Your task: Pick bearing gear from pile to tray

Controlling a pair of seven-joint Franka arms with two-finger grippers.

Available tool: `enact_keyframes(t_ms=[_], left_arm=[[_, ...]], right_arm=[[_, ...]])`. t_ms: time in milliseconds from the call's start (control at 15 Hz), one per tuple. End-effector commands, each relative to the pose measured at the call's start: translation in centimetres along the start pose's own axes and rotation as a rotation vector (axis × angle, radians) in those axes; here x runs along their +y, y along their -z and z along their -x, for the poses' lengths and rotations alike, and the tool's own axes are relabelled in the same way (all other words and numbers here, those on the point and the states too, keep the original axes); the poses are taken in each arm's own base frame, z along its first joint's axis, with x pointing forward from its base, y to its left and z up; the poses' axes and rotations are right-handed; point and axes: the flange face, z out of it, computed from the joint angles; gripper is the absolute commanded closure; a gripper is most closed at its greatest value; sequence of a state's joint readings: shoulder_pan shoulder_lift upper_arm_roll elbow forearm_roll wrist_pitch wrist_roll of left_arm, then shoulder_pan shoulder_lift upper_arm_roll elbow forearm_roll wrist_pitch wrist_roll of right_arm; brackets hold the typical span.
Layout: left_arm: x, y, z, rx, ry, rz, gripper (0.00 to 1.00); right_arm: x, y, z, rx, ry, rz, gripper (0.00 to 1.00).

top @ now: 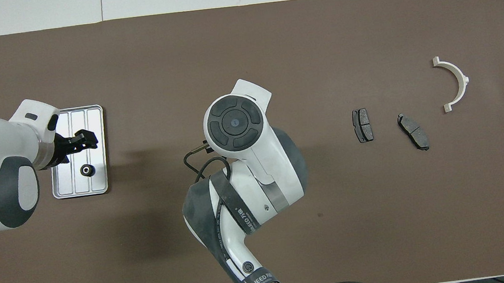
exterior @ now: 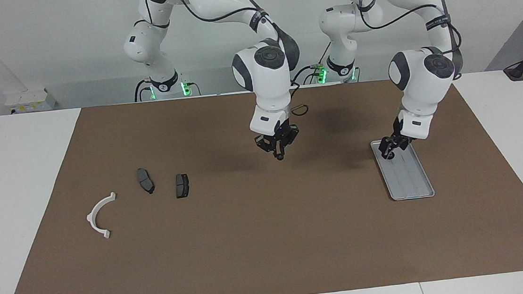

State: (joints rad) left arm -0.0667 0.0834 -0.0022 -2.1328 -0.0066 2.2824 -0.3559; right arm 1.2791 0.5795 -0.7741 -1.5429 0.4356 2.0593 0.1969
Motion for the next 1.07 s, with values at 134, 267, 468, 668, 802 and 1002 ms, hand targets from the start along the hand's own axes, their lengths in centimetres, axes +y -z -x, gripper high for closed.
enact_keyframes(t_ms=[134, 267, 468, 668, 802, 1002], left_arm=[[0.8, 0.4, 0.1, -0.007, 0.024, -0.011, 0.21], [1.2, 0.4, 0.3, -0.008, 0.017, -0.010, 0.21], [1.4, 1.5, -0.1, -0.022, 0.015, -0.016, 0.21], [1.7, 4.9, -1.1, -0.057, 0.017, -0.031, 0.21], [2.1, 5.6, -1.1, -0.060, 0.016, -0.032, 0.20], [3.9, 5.4, -0.5, -0.046, 0.044, -0.025, 0.20]], right_arm=[[-1.0, -2.9, 0.0, 0.015, -0.036, -0.011, 1.00], [-1.3, -5.0, 0.3, 0.014, -0.042, -0.007, 1.00], [-1.4, -7.2, 1.3, 0.012, -0.035, -0.006, 1.00], [-1.0, -8.6, 2.0, 0.000, -0.035, -0.001, 1.00], [-1.0, -9.2, 2.3, -0.010, -0.036, -0.018, 1.00], [-0.9, -9.3, 2.3, -0.006, -0.045, -0.040, 0.89]])
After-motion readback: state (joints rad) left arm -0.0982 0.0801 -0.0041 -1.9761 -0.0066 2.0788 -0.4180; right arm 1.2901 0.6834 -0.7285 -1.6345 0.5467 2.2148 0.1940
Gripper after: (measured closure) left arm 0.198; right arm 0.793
